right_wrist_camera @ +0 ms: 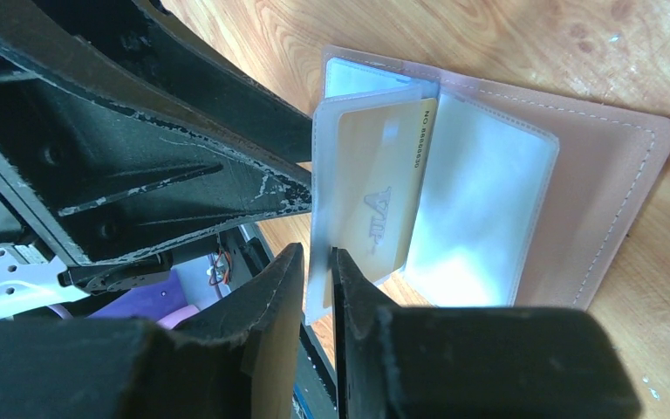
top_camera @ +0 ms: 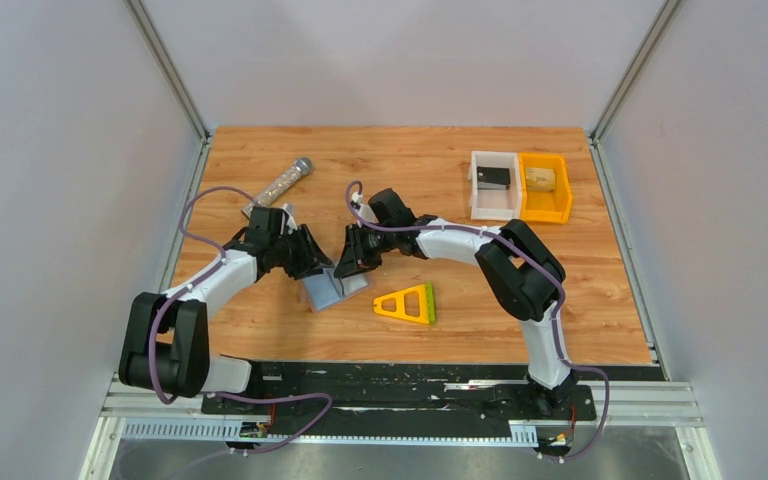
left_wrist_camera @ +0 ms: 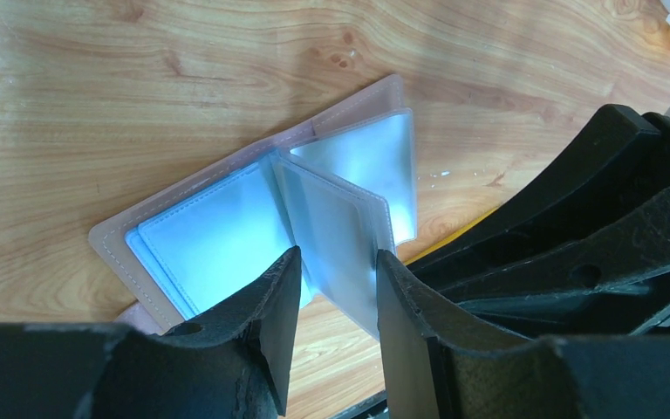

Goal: Take the credit cards out of the card holder
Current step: Remove the credit card from the card holder.

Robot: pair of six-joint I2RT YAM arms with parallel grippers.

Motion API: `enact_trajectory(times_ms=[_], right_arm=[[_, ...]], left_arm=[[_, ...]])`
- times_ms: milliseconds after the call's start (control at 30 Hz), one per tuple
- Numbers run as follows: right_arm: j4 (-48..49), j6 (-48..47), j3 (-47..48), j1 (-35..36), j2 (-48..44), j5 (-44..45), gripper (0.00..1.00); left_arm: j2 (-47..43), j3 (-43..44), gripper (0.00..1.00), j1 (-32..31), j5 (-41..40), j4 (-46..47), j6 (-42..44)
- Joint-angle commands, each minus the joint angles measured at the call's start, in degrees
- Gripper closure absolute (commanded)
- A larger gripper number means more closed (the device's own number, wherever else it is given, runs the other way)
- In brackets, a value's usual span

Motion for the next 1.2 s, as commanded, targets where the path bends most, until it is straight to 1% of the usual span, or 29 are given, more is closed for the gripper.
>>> enact_trajectory(times_ms=[0,300,433,667,800,967,1067,1167], right_arm=[[0.8,-1.3,0.3,0.1,-3.1,0.2,0.80],[0.6,-1.5,-0.7,-0.3,-4.3,1.7,0.79],[-1.5,-2.6,-1.3,-1.2,-5.0,4.5,0.79],[-3.3,-3.8,-1.8,-1.9,-5.9,6.3,0.78],[-6.1,-4.5,-0.8,-2.1,-6.6,8.6,0.76],[-12.1,-4.9,1.6,-2.2,-8.3,13.5,0.74],[-13.0,-4.5,2.2,-2.2,-9.3,14.2,0.74],[-13.1,-3.7,2.6,-2.2,-9.4,13.7,0.74]], left_arm=[[0.4,-0.6,0.55,0.2,0.0,2.3,0.1],[0.4,0.2,0.56,0.2,-2.9,-1.5,1.4],[0.0,0.4,0.57,0.2,-4.1,-3.0,1.8],[-1.8,0.9,0.57,0.2,-5.5,-5.7,2.3],[-3.0,1.9,0.55,0.2,-7.4,-8.2,3.0],[-4.5,2.9,0.54,0.2,-10.0,-11.5,4.0],[-5.7,3.3,0.54,0.2,-11.0,-12.6,4.4],[-6.3,3.4,0.54,0.2,-9.9,-12.5,4.3]])
